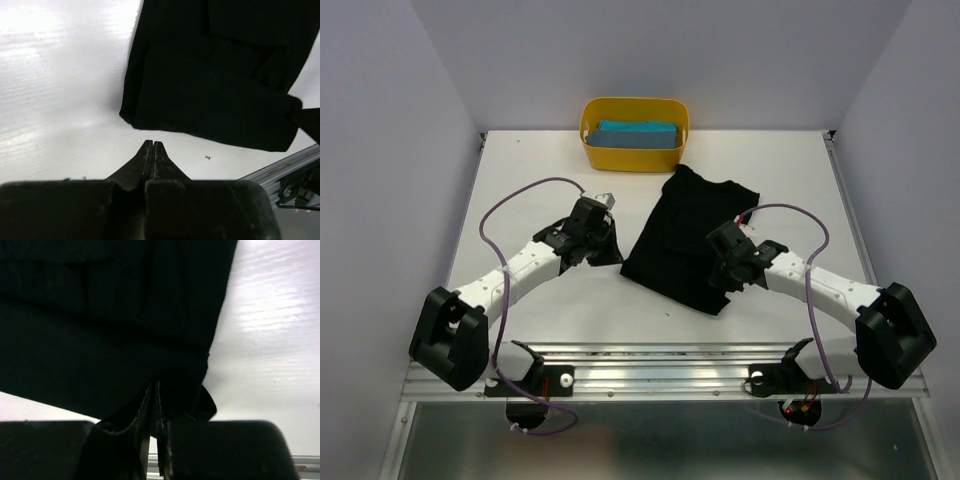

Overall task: Roll the t-shirts
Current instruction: Roll the T-shirt to the center of the board.

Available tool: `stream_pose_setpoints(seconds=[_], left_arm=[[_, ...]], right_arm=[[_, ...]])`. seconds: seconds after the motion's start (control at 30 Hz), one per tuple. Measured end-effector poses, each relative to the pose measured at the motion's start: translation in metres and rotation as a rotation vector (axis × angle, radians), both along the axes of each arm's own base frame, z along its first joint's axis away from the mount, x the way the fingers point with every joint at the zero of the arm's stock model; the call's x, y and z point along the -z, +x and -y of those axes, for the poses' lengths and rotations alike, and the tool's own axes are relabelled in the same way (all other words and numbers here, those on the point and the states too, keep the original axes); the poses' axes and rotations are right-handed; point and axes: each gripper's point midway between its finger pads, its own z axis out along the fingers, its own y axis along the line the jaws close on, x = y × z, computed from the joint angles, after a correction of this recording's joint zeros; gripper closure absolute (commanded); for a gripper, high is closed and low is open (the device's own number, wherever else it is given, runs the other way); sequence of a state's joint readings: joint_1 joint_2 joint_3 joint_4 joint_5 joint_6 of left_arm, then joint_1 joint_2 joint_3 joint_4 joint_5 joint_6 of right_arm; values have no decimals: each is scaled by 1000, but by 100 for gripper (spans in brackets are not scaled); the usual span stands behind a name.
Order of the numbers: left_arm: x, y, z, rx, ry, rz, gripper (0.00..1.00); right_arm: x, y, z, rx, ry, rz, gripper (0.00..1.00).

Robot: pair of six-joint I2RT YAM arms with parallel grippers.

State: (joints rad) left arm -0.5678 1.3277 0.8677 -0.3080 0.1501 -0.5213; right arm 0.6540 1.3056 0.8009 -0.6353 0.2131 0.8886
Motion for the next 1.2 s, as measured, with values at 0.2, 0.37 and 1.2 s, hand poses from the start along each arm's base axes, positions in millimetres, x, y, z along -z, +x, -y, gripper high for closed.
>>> stream_pose_setpoints(seconds=[0.2, 0.37, 1.2], left_arm=[[-19, 30, 20, 2, -40, 63, 100], [-1, 38, 30, 13, -26, 39, 100], [48, -9, 12, 58, 97, -91, 100]], right_arm=[[17, 6, -14, -22, 31, -18, 91], [30, -3, -21, -50, 51, -51, 91], [-22, 8, -11, -36, 13, 89, 89]])
